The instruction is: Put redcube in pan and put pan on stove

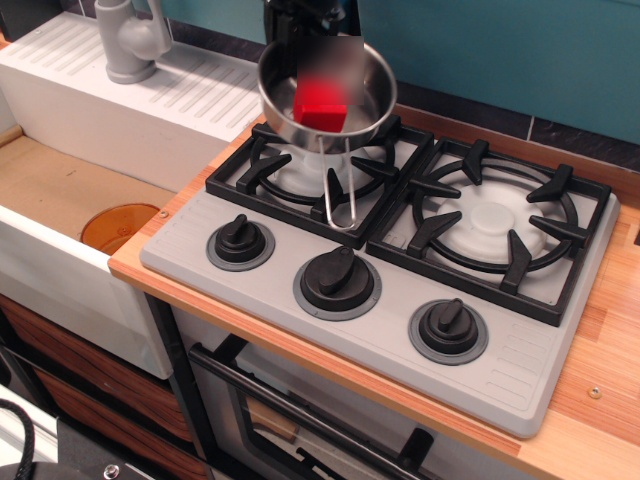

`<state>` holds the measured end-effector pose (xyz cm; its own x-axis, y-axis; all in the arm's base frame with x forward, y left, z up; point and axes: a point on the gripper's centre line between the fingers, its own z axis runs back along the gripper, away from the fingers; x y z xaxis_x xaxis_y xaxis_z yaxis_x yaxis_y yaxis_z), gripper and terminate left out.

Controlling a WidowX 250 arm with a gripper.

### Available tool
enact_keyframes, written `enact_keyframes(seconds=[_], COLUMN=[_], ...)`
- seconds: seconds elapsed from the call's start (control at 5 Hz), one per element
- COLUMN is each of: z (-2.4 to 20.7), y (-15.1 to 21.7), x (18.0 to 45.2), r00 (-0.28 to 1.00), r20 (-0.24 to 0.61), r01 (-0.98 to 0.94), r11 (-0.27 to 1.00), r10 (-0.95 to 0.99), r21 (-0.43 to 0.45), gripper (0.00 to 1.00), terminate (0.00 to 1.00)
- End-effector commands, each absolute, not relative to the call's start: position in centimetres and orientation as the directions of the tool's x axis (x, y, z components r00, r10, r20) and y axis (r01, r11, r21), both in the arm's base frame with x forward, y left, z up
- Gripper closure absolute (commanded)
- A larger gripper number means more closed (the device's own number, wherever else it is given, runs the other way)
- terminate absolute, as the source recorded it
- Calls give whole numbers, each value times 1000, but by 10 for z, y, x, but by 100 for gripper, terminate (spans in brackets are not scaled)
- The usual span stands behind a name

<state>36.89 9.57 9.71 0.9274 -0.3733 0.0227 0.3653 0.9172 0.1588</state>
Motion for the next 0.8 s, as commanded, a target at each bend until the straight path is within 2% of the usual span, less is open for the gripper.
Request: enact_keyframes(seconds=[0.0, 0.2, 0.4, 0.6], z=[91, 81, 74, 78], y=[107, 108, 106, 105], x=[374, 371, 369, 366], r00=[926, 922, 921, 921], r20=[102, 118, 126, 118], r01=[343, 349, 352, 355], r11=[923, 923, 925, 925], r10=[-363, -370, -370, -371], r21=[174, 164, 145, 139], gripper=[100, 100, 0, 0], terminate=[0, 0, 0, 0])
